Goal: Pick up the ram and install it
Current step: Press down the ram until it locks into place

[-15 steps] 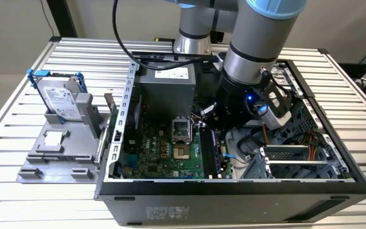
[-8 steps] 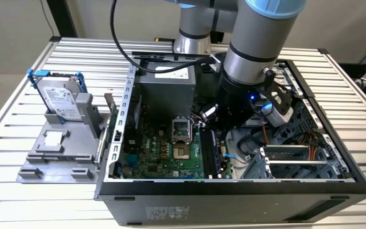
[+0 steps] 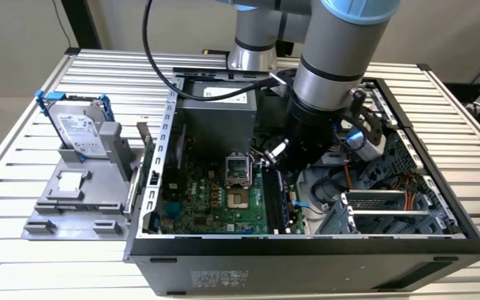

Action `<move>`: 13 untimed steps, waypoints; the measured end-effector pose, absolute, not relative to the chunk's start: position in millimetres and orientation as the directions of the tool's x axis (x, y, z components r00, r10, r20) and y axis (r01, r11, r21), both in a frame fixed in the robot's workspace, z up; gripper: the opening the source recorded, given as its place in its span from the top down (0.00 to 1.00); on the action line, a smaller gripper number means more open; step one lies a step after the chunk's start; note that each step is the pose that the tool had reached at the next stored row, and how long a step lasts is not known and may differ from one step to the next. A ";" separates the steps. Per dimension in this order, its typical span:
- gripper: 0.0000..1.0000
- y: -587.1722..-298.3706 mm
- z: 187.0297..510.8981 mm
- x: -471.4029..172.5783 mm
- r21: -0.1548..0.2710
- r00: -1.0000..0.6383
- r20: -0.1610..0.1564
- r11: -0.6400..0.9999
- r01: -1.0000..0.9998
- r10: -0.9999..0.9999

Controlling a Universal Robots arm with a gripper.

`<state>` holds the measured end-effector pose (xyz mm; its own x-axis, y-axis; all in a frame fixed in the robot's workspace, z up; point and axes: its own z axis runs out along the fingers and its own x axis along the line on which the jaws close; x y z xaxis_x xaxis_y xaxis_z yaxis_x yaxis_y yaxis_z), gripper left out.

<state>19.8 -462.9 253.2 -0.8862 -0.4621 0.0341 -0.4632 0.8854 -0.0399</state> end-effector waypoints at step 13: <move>1.00 -462.8 253.1 19.8 -0.023 -0.780 0.022 0.780 -0.625 -0.625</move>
<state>19.8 -462.8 253.1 -0.7805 -0.6248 0.0225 -0.6252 0.7801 -0.0233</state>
